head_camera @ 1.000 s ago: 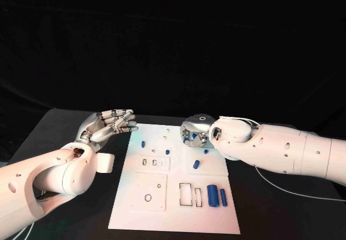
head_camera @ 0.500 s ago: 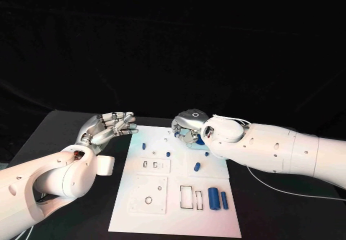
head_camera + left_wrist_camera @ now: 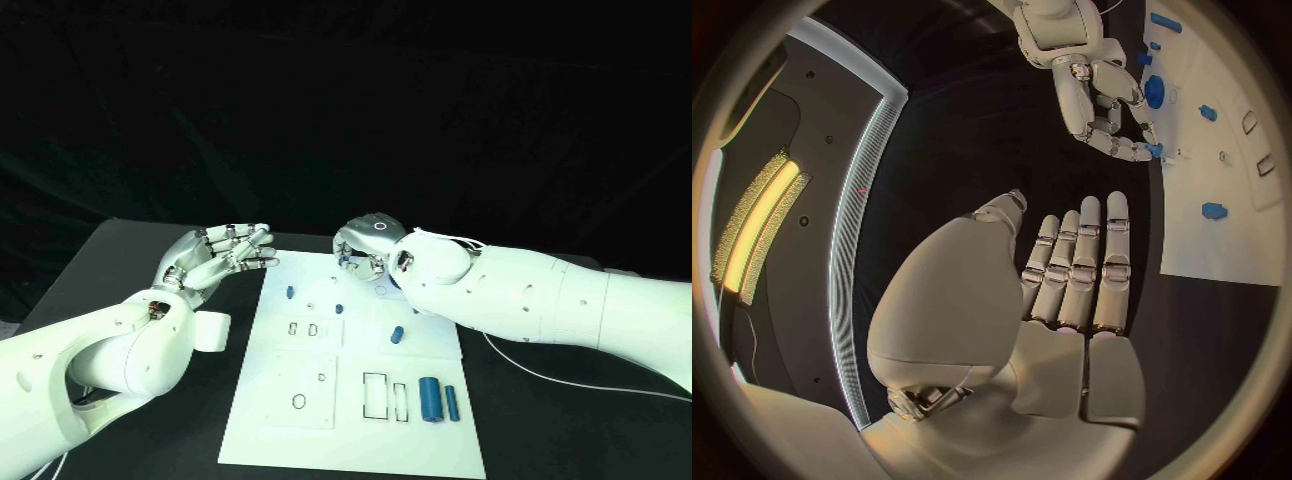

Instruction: Assemble the parts on the task board

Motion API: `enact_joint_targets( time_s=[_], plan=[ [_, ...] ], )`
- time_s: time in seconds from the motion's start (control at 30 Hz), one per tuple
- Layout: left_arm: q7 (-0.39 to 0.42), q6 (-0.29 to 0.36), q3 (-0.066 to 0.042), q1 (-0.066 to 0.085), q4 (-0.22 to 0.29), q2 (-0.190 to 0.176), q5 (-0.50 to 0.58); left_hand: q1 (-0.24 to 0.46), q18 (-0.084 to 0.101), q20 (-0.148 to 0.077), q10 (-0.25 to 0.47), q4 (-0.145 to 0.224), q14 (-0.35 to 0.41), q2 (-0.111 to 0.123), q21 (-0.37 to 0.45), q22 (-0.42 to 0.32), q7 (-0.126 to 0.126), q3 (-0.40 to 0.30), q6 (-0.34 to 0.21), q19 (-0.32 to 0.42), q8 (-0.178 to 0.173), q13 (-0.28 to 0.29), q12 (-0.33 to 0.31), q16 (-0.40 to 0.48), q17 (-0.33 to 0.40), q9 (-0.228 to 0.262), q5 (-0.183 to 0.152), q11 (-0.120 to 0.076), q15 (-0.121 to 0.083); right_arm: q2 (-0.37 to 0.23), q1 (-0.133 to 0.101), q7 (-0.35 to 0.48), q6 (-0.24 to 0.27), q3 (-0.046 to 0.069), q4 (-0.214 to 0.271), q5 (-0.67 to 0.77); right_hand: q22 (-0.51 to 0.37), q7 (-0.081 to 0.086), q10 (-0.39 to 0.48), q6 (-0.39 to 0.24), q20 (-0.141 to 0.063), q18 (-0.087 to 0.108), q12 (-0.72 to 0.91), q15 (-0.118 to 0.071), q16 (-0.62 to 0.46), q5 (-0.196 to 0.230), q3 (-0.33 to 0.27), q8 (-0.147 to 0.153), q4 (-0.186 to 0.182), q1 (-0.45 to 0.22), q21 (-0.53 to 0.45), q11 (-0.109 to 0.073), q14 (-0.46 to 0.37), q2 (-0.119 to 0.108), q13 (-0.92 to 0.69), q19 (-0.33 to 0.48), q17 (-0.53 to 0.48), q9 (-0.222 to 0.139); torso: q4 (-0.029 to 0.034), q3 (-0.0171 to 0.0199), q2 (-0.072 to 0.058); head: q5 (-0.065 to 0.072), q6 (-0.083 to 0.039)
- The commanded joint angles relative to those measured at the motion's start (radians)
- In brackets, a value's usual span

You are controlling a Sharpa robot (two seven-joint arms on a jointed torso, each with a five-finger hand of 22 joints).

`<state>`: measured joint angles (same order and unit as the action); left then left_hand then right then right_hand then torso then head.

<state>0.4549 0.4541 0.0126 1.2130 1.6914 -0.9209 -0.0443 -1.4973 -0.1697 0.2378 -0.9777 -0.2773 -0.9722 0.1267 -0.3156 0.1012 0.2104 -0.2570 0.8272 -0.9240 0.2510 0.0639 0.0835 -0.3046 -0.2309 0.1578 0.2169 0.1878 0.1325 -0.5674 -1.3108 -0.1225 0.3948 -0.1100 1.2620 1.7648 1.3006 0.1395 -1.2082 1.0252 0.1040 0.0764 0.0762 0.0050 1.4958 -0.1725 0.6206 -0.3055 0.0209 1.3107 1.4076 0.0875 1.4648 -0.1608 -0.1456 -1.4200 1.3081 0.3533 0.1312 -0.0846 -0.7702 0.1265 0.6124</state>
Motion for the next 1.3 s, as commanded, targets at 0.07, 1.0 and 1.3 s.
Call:
enact_joint_targets(
  time_s=[0.07, 1.0, 1.3],
  plan=[
    [0.004, -0.017, -0.001, 0.005, 0.007, -0.002, 0.002, 0.0, -0.014, 0.004, 0.006, 0.0, 0.002, 0.006, 0.003, -0.001, 0.023, -0.004, -0.007, -0.005, -0.005, -0.001, -0.005, 0.006, -0.001, -0.001, -0.004, -0.001, 0.007, 0.007, 0.001, -0.006, 0.014, 0.0, -0.01, 0.024, 0.002, 0.005, -0.016, 0.0, 0.002, -0.019, 0.006, -0.003, 0.004, -0.006, 0.006, -0.005, 0.002, 0.005, 0.004, -0.009, 0.072, 0.002, -0.001, -0.006, 0.08, 0.002, 0.0047, -0.0023, -0.005, -0.001, 0.002],
    [0.0, -0.019, -0.001, 0.017, 0.014, -0.005, 0.002, 0.0, -0.014, 0.005, 0.009, 0.001, 0.003, 0.006, 0.005, -0.003, 0.024, -0.006, -0.008, -0.005, -0.007, 0.0, -0.009, 0.008, -0.003, -0.002, -0.004, 0.0, 0.007, 0.045, 0.008, 0.008, -0.055, -0.002, -0.074, 0.027, -0.002, 0.006, -0.01, -0.008, 0.004, -0.018, -0.003, -0.001, 0.004, 0.003, 0.006, -0.003, -0.002, -0.009, 0.001, -0.007, 0.071, -0.002, 0.002, -0.002, 0.078, 0.009, 0.0073, -0.0063, -0.01, -0.004, 0.008],
    [-0.001, -0.019, -0.001, 0.019, 0.012, -0.006, 0.002, 0.0, -0.014, 0.005, 0.009, 0.001, 0.003, 0.006, 0.005, -0.003, 0.024, -0.006, -0.008, -0.005, -0.007, 0.0, -0.009, 0.008, -0.003, -0.002, -0.004, 0.0, 0.007, 0.048, 0.011, 0.013, -0.062, -0.003, -0.083, 0.022, -0.017, 0.016, 0.018, -0.036, 0.009, -0.015, -0.016, 0.007, 0.003, 0.016, 0.008, 0.012, -0.008, -0.024, -0.009, 0.003, 0.07, -0.013, 0.01, 0.01, 0.073, 0.012, 0.0059, -0.0067, -0.01, -0.004, 0.008]
  ],
)
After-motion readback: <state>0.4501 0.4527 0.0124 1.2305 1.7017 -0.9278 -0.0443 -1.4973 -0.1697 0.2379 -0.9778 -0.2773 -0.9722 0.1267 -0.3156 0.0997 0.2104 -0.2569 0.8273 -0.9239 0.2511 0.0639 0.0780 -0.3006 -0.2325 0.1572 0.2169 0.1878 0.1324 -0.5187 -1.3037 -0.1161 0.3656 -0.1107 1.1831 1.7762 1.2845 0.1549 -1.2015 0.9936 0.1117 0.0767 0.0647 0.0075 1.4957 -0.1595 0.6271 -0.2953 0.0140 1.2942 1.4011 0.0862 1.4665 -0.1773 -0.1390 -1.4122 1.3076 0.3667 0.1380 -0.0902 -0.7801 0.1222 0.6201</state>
